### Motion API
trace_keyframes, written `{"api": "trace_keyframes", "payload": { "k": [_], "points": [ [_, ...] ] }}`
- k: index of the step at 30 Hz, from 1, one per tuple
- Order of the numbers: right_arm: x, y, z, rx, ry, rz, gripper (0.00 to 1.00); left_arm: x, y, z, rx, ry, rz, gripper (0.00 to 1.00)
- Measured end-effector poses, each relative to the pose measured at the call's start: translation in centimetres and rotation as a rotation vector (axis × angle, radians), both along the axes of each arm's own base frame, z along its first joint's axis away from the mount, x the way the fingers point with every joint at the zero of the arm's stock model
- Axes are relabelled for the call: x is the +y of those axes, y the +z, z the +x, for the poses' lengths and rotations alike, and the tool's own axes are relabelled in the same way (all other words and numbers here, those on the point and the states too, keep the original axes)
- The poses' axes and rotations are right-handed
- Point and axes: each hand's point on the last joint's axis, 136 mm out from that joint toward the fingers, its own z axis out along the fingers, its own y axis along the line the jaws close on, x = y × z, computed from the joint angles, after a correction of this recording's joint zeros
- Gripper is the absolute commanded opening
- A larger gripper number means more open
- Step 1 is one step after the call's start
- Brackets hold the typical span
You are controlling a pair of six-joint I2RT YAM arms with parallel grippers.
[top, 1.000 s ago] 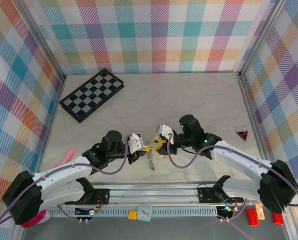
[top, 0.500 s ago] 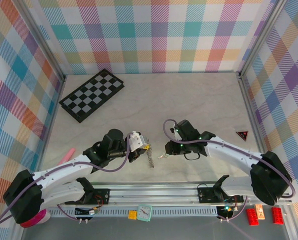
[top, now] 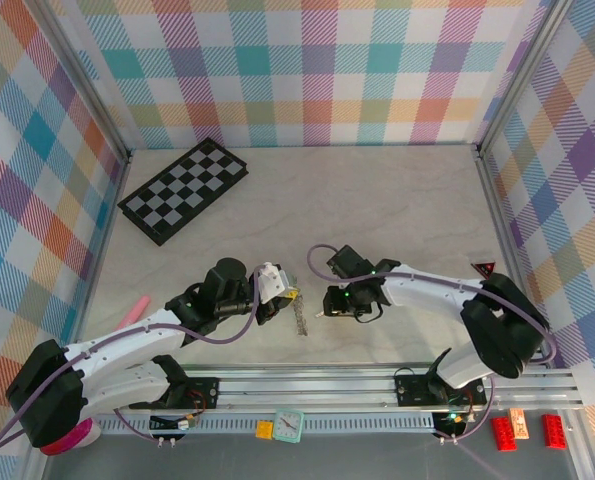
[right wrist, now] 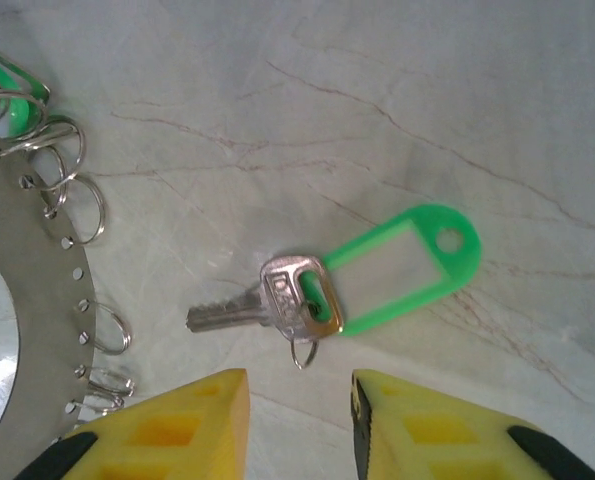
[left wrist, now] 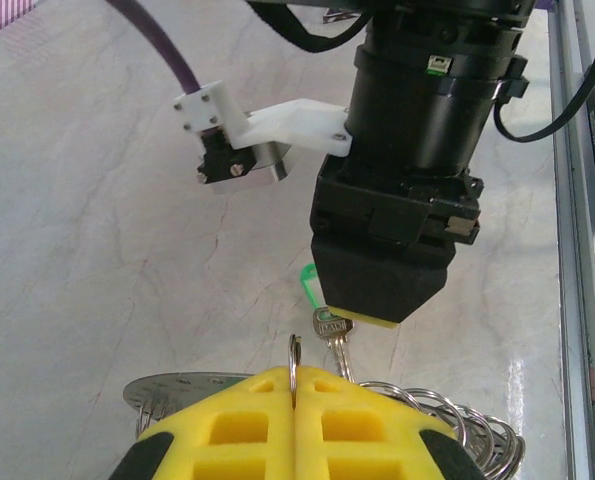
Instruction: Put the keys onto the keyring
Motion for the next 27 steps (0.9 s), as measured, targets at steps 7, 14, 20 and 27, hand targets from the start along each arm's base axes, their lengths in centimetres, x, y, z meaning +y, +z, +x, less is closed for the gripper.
{"api": "trace_keyframes", "payload": {
  "k": [7, 14, 20, 27],
  "points": [
    [-0.12, -0.65, 0.25, -0.003, 0.025, -0.045, 0.26, -0.02, 0.09, 0.02, -0.001, 0.000, 0.000, 0.00],
    [0.18, -0.87, 0.66, -0.004, 0.039, -0.059, 0.24, -0.02, 0.07, -0.01, 0.001, -0.001, 0.001, 0.00],
    [0.43, -0.81, 0.44, -0.010, 0.057, -0.062, 0.25, -0.01, 0.06, -0.02, 0.003, 0.000, 0.003, 0.00],
    [0.63, -0.85, 0.13, -0.021, 0.072, -0.073, 0.23, -0.01, 0.06, -0.02, 0.002, -0.001, 0.003, 0.00]
  ]
}}
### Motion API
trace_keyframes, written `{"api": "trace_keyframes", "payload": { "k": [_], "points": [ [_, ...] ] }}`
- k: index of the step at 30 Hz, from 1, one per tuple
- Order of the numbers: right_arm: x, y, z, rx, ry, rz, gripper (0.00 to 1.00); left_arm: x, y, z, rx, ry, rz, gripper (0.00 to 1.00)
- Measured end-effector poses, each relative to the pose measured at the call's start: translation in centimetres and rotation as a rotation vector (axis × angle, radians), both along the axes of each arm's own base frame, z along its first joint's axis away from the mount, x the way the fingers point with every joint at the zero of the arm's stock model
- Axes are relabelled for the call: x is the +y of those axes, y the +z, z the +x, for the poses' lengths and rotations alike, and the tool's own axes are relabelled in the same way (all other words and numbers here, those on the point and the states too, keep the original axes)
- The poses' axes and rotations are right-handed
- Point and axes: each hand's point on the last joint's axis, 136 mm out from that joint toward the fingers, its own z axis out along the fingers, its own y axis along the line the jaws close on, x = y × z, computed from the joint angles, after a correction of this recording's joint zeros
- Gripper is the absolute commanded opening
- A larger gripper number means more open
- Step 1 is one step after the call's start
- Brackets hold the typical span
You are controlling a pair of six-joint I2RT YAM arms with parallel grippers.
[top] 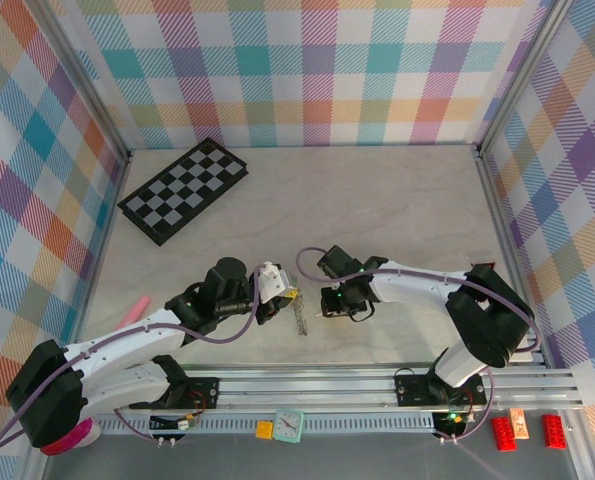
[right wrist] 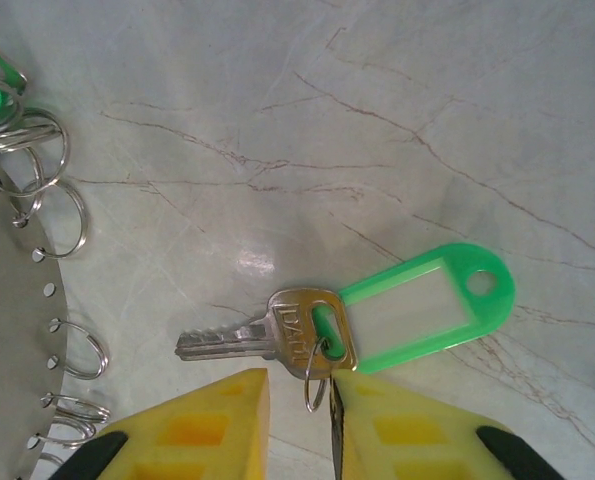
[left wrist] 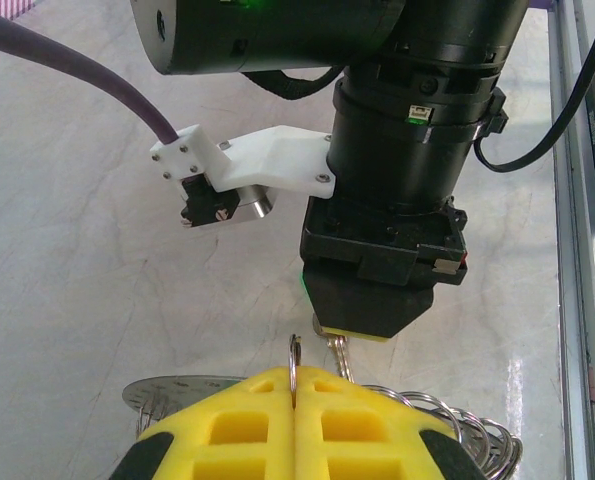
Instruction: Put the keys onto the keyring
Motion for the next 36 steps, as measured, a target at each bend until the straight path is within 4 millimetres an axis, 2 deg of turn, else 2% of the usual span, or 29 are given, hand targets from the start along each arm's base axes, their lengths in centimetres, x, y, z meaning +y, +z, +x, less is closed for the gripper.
{"api": "trace_keyframes", "payload": {
  "k": [10, 27, 36],
  "points": [
    [-0.92, -0.77, 0.17, -0.007, -0.011, -0.056, 0.19, 0.03, -0.01, -0.02, 0.001, 0.000, 0.002, 0.00],
    [-0.37, -0.49, 0.40, -0.014, -0.004, -0.049, 0.16, 0.10, -0.10, -0.09, 0.006, 0.000, 0.006, 0.00],
    [-0.25, -0.40, 0.52, -0.018, 0.003, -0.048, 0.00, 0.10, -0.08, -0.09, 0.006, 0.000, 0.006, 0.00]
  ]
}}
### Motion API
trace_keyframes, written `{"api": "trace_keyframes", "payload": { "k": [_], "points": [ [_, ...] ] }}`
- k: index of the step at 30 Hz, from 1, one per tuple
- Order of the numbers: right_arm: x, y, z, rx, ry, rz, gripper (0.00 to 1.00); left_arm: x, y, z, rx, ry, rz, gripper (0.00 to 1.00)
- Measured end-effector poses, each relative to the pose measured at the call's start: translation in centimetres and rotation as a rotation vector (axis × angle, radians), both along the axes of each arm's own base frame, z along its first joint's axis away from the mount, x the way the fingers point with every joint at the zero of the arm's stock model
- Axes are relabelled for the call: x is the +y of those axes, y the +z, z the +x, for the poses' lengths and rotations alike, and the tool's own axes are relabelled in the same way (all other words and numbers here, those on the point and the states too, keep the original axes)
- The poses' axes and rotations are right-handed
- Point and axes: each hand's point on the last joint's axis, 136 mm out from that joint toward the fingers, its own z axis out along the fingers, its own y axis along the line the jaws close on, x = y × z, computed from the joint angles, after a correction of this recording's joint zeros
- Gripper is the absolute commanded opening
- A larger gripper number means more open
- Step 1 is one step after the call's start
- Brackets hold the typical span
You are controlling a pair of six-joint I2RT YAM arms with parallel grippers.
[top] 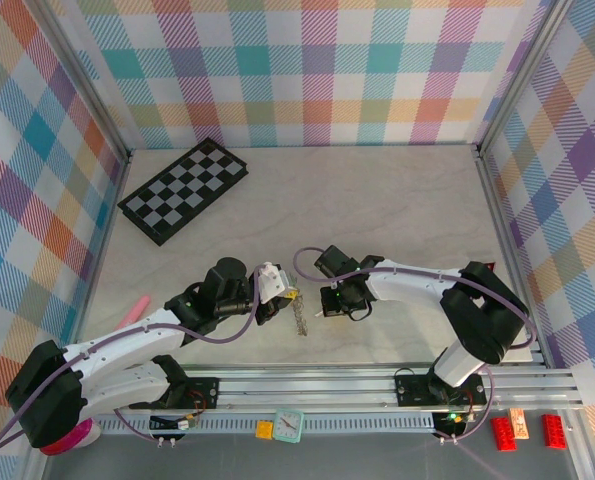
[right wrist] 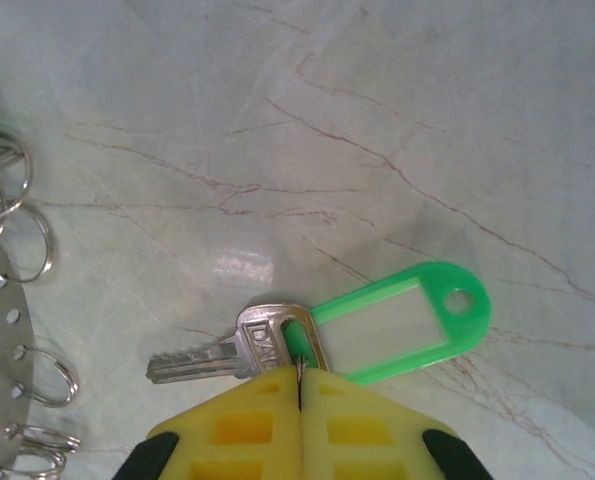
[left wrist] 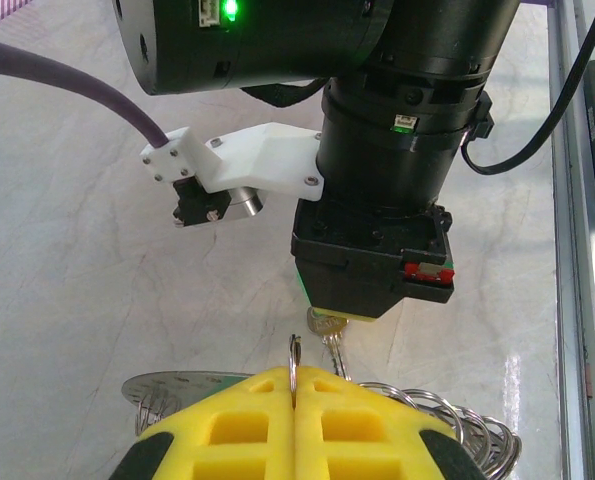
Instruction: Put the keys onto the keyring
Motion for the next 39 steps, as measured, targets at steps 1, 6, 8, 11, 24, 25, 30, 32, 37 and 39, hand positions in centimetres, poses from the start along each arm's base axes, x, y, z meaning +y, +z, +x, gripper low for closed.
{"api": "trace_keyframes", "payload": {
  "k": [1, 6, 8, 11, 24, 25, 30, 32, 37, 39],
  "points": [
    [0.0, 0.0, 0.0, 0.000, -0.001, 0.000, 0.00, 0.0, 0.0, 0.0, 0.000, 0.000, 0.000, 0.00],
    [-0.2, 0.9, 0.5, -0.046, 0.006, 0.001, 0.00, 0.0, 0.1, 0.0, -0.002, 0.002, -0.001, 0.00],
    [-0.4, 2.2, 0.8, -0.104, 0.024, 0.019, 0.00, 0.1, 0.1, 0.0, 0.000, 0.006, 0.001, 0.00],
    [-0.7, 5.3, 1.3, -0.235, 0.075, 0.077, 0.00, 0.2, 0.1, 0.0, 0.005, 0.012, 0.002, 0.00],
    [3.2, 13.2, -1.6, -0.566, 0.614, 0.402, 0.00, 0.0, 1.6, -0.3, 0.039, 0.014, -0.030, 0.00],
    [3.5, 13.2, -2.1, -0.560, 0.644, 0.422, 0.00, 0.0, 1.8, -0.3, 0.042, 0.012, -0.033, 0.00],
    [4.5, 13.6, -3.8, -0.529, 0.738, 0.505, 0.00, -0.1, 1.7, -0.8, 0.069, -0.006, -0.031, 0.00],
    [4.8, 13.8, -4.1, -0.524, 0.759, 0.528, 0.00, 0.0, 1.4, -1.0, 0.081, -0.011, -0.023, 0.00],
    [5.2, 14.3, -4.5, -0.524, 0.786, 0.559, 0.00, -0.1, 0.8, -1.2, 0.106, -0.018, -0.012, 0.00],
    [5.4, 14.5, -4.4, -0.526, 0.791, 0.566, 0.00, -0.1, 0.7, -1.2, 0.116, -0.017, -0.010, 0.00]
  ]
}}
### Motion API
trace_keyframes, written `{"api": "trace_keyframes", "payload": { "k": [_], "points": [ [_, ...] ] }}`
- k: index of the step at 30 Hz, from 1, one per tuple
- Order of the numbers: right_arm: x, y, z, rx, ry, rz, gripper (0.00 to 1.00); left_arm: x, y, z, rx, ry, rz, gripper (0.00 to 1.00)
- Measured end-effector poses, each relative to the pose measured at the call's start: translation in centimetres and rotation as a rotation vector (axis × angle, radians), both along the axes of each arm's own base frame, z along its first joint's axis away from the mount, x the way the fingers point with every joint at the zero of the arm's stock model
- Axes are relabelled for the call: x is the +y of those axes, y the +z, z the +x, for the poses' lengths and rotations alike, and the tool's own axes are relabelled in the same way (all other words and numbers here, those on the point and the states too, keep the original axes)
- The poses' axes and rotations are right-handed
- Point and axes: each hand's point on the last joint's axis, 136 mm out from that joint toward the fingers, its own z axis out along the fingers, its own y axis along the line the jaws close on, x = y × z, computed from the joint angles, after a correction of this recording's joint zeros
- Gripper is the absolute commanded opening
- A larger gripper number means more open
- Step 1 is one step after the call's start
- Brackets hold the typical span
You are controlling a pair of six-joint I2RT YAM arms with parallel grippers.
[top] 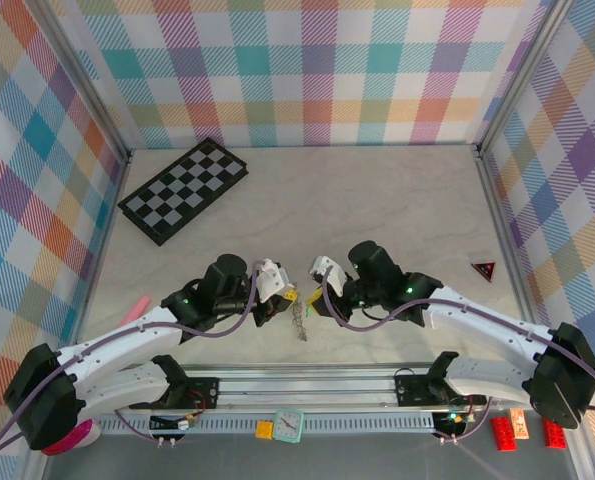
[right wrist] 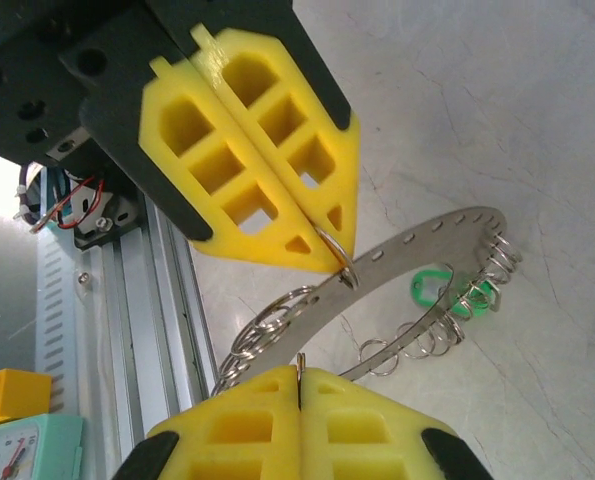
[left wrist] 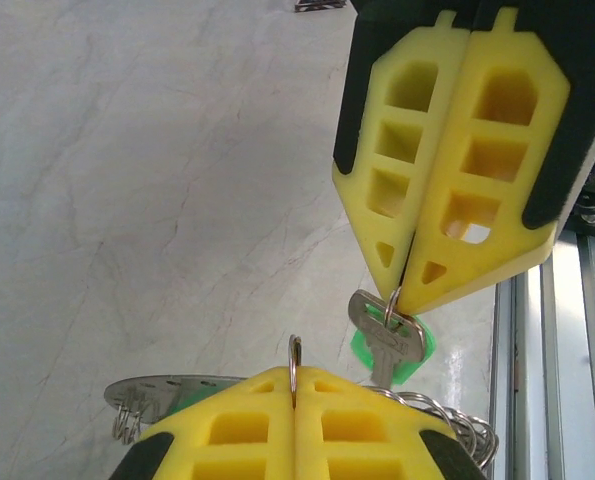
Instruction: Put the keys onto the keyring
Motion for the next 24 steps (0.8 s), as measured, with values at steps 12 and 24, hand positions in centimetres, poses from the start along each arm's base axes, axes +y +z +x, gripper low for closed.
{"api": "trace_keyframes", "payload": {
  "k": [12, 24],
  "points": [
    [1.0, 0.0, 1.1, -0.013, -0.010, 0.003, 0.00, -0.1, -0.2, -0.1, 0.015, -0.003, 0.002, 0.00],
    [1.6, 0.1, 1.7, -0.024, -0.015, 0.011, 0.00, -0.1, -0.4, 0.0, 0.025, -0.002, 0.012, 0.00]
  ]
}}
